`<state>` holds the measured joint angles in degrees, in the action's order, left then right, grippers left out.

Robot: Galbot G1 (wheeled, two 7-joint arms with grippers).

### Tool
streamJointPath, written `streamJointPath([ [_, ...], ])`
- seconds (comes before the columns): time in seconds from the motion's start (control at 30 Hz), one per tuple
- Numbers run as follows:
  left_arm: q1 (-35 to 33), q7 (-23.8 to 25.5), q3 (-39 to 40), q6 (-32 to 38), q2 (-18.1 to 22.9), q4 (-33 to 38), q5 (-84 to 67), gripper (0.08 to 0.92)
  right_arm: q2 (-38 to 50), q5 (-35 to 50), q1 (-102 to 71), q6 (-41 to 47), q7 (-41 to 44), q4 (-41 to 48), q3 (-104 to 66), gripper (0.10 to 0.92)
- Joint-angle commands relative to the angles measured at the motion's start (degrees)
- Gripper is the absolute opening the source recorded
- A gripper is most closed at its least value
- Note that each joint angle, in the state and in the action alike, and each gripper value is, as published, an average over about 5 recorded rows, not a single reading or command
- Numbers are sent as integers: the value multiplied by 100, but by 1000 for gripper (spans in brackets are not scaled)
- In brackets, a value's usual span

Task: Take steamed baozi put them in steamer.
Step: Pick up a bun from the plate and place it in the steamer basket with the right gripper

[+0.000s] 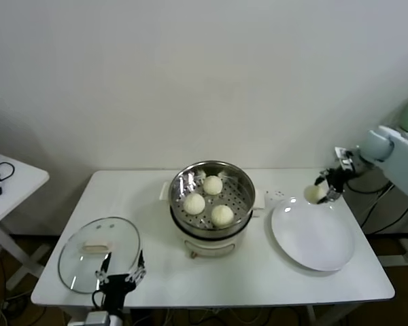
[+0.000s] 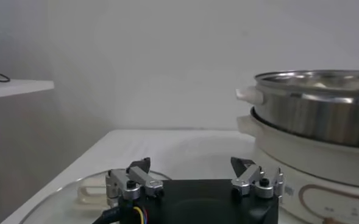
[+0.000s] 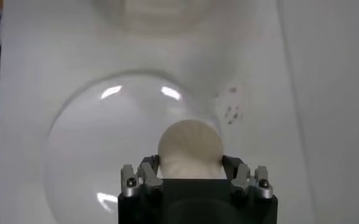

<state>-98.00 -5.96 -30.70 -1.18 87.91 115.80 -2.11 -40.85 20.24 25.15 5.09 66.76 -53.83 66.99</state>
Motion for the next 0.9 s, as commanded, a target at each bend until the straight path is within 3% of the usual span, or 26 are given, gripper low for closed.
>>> streamJointPath([
  [0.03, 18, -79, 146, -11, -10, 60, 43, 823, -1112, 2858, 2496, 556, -122, -306, 2547, 687],
  [0.47, 129, -352, 285, -69, -31, 296, 21, 823, -2516, 3236, 2135, 755, -302, -321, 2667, 687],
  [0.9, 89, -306, 122, -53, -74, 261, -39, 823, -2927, 2848, 1415, 749, -335, -181, 2597, 687],
])
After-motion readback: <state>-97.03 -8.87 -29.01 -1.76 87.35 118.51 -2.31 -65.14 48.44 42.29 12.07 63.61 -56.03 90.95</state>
